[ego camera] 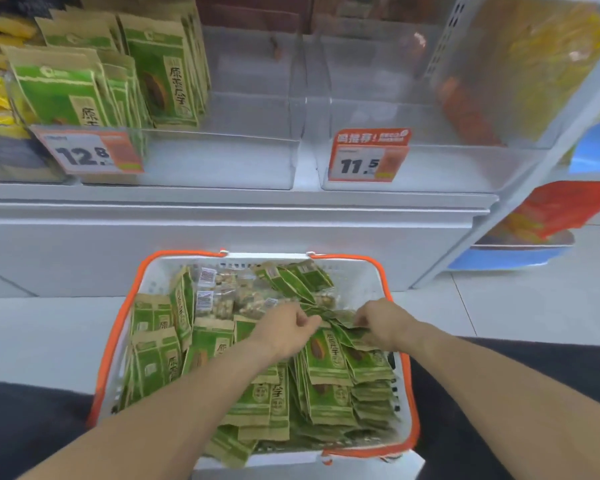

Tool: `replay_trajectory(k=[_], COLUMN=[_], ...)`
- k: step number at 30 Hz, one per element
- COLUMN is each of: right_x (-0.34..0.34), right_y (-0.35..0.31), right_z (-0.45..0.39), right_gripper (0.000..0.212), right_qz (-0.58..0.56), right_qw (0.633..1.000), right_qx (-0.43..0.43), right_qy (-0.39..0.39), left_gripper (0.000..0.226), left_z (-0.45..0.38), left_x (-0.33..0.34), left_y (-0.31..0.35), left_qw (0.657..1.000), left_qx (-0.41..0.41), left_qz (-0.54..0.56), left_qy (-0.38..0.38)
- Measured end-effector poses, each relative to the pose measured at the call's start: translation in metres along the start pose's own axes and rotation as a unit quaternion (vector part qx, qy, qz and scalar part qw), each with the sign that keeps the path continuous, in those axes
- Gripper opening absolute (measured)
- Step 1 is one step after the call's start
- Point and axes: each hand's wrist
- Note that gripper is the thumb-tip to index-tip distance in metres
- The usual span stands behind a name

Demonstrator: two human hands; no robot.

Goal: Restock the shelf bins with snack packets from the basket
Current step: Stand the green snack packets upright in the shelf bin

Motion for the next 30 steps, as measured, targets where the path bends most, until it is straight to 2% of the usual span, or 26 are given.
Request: replay_trajectory(k=[4,8,10,12,15,18,21,23,27,30], right_x=[0.003,-0.004,-0.004,-0.001,-0.003,-0.004,0.0,0.005,0.016,0.013], right_y=[-0.006,-0.002,0.0,0.003,0.004,0.0,-0.003,-0.005,-0.011,-0.012], right_z=[-0.002,-0.001,-0.001,-0.003,-0.005,-0.006,-0.008,-0.01,-0.01,-0.006], right_gripper=[0.031,0.07,0.083,0.077,0.053,0.032,0.027,0.022,0.007,0.016], right_qz=[0.007,-0.038,-0.01,0.002,0.002,0.024,0.058,0.077,0.135,0.153], right_qw=[1.0,0.992,0.992,0.996,0.998,0.999,0.998,0.997,0.989,0.986], right_qx=[-0.006,-0.001,-0.014,-0.021,-0.036,-0.037,-0.032,-0.033,-0.051,-0.063], right_qy=[-0.013,-0.12,-0.126,-0.092,-0.043,-0.003,0.002,0.0,0.012,0.028], left_gripper=[0.029,0.032,0.028,0.023,0.026,0.045,0.075,0.084,0.082,0.068], left_z=[-0.005,-0.012,-0.014,-0.015,-0.016,-0.015,-0.012,-0.009,-0.005,-0.003], left_x=[0.015,0.022,0.025,0.027,0.032,0.033,0.039,0.045,0.049,0.042], left_y=[-0.005,-0.015,-0.018,-0.02,-0.021,-0.02,-0.022,-0.025,-0.029,-0.025], left_qw=[0.999,1.0,0.999,0.999,0.997,0.992,0.973,0.967,0.968,0.98], left_qx=[-0.009,-0.024,-0.026,-0.022,-0.018,-0.014,-0.017,-0.013,-0.016,-0.017], left_qz=[0.028,0.005,0.017,0.012,-0.01,-0.057,-0.133,-0.16,-0.157,-0.116], left_qy=[-0.017,-0.019,-0.026,-0.043,-0.07,-0.115,-0.187,-0.2,-0.197,-0.162])
Point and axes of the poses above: each hand's wrist, its own z-axis away from the middle knuckle, its own x-axis out of the palm, y = z × x
